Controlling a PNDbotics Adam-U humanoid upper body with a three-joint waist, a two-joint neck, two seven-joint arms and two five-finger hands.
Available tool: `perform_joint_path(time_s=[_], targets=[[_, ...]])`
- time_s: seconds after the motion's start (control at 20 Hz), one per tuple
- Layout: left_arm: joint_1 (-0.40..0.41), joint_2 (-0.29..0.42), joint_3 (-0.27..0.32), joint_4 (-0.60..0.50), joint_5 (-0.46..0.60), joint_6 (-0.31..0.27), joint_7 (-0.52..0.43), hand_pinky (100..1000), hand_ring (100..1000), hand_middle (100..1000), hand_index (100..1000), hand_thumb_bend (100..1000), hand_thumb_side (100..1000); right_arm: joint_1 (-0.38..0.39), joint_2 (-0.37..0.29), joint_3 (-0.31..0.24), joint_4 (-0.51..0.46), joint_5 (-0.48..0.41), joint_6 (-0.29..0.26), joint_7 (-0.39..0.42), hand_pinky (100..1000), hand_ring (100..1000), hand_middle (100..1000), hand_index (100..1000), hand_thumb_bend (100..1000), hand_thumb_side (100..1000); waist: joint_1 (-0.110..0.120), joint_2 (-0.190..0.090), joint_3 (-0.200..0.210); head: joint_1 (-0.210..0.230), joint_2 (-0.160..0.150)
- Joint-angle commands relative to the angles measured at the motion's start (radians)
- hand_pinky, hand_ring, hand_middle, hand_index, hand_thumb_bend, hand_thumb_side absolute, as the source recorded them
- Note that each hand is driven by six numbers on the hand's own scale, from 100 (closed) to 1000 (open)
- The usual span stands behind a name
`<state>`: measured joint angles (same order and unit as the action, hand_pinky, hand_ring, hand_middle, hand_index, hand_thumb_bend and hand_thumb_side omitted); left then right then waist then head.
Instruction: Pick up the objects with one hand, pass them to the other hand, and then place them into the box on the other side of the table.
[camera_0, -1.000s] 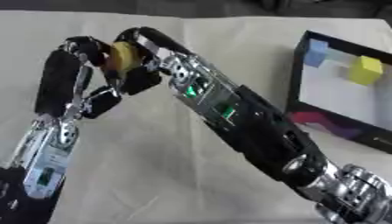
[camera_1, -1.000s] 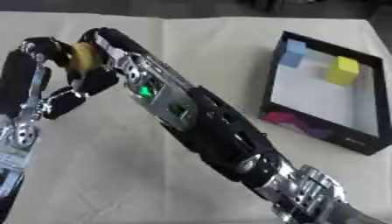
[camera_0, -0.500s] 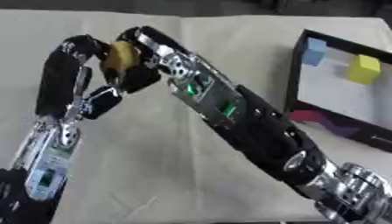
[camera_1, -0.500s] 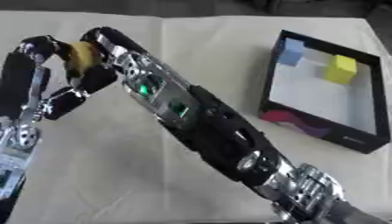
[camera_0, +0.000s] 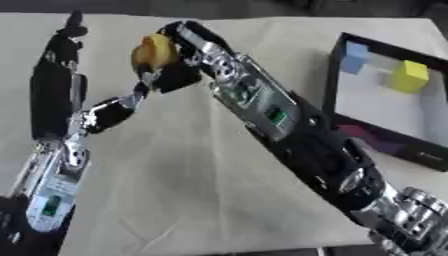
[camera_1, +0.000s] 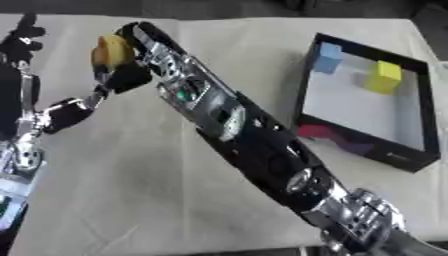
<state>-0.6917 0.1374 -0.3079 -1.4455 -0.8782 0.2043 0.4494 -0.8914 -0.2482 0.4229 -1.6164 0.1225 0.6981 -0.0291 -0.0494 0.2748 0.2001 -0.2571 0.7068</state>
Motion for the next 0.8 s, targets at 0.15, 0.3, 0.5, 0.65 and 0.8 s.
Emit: perform_joint_path(time_s=[0.15, 0.3, 0.5, 0.65, 0.8], targets=[[0.018, 0.093, 0.018, -0.035, 0.039, -0.014, -0.012, 712, 699, 732, 909, 588, 350, 0.016, -0.110, -0.093, -0.090, -0.056, 0.008, -0.080, 640, 340, 100, 474, 100, 100, 0.012, -0.028, -0.007, -0.010, 0.000], [0.048, 0.165, 0.037, -0.068, 0.088, -0.013, -0.006, 704, 679, 709, 861, 223, 396, 0.066, -0.212, -0.165, -0.129, -0.088, 0.017, -0.139, 645, 348, 100, 478, 100, 210, 0.015, -0.028, -0.009, -0.023, -0.001], [0.093, 0.269, 0.083, -0.137, 0.197, -0.031, -0.008, 688, 666, 699, 846, 365, 406, 0.166, -0.365, -0.258, -0.124, -0.124, 0.032, -0.221, 653, 361, 100, 484, 100, 100, 0.020, -0.025, -0.011, -0.053, -0.008], [0.138, 0.333, 0.137, -0.184, 0.320, -0.043, -0.013, 679, 657, 692, 832, 293, 487, 0.244, -0.447, -0.330, -0.084, -0.153, 0.029, -0.289, 660, 375, 100, 493, 100, 100, 0.025, -0.019, -0.012, -0.077, -0.014], [0.179, 0.379, 0.187, -0.220, 0.420, -0.047, -0.013, 685, 653, 687, 827, 275, 522, 0.305, -0.503, -0.386, -0.041, -0.179, 0.016, -0.346, 663, 383, 106, 497, 100, 100, 0.031, -0.014, -0.014, -0.095, -0.019]])
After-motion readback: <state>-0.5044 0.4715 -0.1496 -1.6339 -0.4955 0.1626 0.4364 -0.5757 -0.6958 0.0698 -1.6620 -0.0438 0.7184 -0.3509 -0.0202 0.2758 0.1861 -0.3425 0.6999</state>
